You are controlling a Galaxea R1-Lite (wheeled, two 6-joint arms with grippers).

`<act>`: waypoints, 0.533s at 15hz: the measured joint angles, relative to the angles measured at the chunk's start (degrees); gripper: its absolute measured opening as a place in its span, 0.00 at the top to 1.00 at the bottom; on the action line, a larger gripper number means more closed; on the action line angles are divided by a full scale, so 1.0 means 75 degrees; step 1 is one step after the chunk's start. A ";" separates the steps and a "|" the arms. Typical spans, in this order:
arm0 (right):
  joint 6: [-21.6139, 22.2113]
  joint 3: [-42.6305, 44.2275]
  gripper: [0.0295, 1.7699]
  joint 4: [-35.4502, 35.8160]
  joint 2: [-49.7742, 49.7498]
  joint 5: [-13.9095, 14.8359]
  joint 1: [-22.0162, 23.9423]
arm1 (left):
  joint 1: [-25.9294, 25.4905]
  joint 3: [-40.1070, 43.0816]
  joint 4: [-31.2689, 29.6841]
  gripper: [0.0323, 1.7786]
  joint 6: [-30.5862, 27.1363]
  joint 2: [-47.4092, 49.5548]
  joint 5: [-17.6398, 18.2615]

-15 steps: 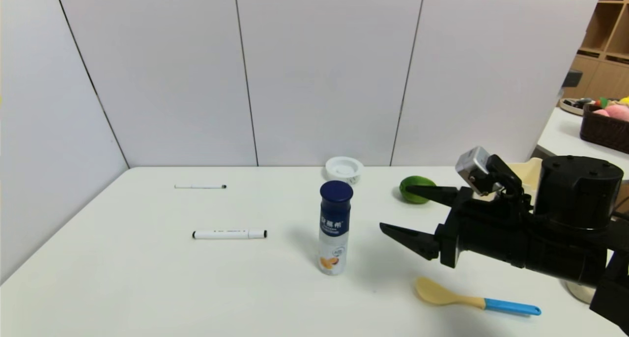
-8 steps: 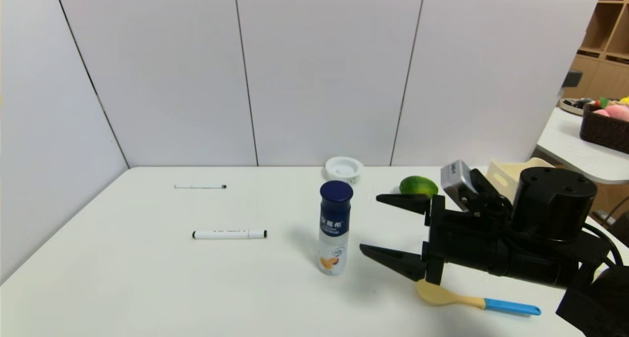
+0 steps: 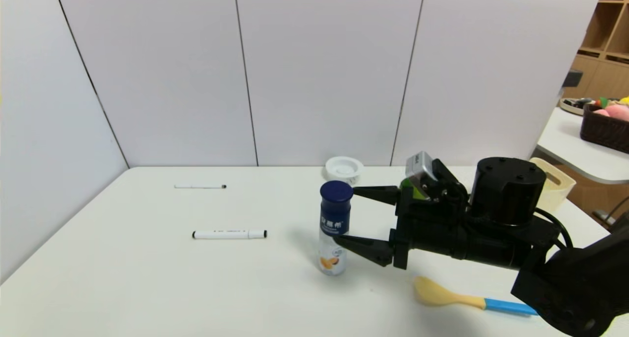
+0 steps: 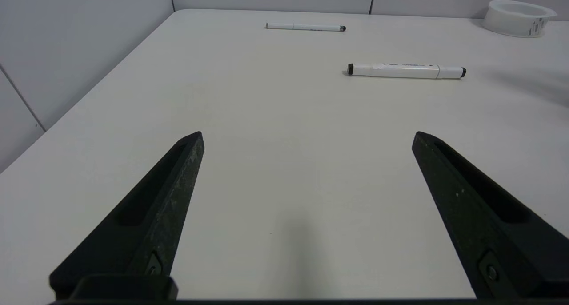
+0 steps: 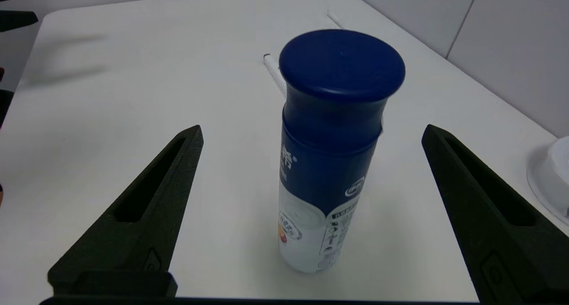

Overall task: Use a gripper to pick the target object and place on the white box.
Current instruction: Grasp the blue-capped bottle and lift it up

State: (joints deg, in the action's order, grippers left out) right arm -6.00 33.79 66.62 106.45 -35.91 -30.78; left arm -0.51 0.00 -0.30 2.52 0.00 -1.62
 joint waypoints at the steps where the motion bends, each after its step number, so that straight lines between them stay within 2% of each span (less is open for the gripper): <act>1: 0.0000 0.0143 0.04 -0.0003 0.0107 0.0000 -0.0049 | 0.0000 0.0000 0.0000 0.05 0.0000 0.0000 -0.0003; 8: 0.0036 0.1061 0.04 -0.0008 0.1070 0.0020 -0.0148 | 0.0000 0.0000 -0.0003 0.05 0.0000 0.0000 0.0000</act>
State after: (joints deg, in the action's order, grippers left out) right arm -5.73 41.75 66.56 114.47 -35.77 -31.89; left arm -0.51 0.00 -0.33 2.52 0.00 -1.62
